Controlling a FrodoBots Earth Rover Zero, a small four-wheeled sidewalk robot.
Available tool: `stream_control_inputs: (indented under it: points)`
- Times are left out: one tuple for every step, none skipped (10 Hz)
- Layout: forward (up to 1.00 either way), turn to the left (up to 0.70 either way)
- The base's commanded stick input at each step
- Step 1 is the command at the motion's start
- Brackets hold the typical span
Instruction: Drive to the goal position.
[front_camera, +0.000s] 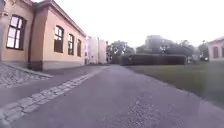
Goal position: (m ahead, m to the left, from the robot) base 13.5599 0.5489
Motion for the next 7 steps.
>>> stream_control_inputs:
  points:
    - [1.0,0.0]
    - [1.0,0.0]
    - [1.0,0.0]
    - [1.0,0.0]
    - [1.0,0.0]
    - [1.0,0.0]
    - [1.0,0.0]
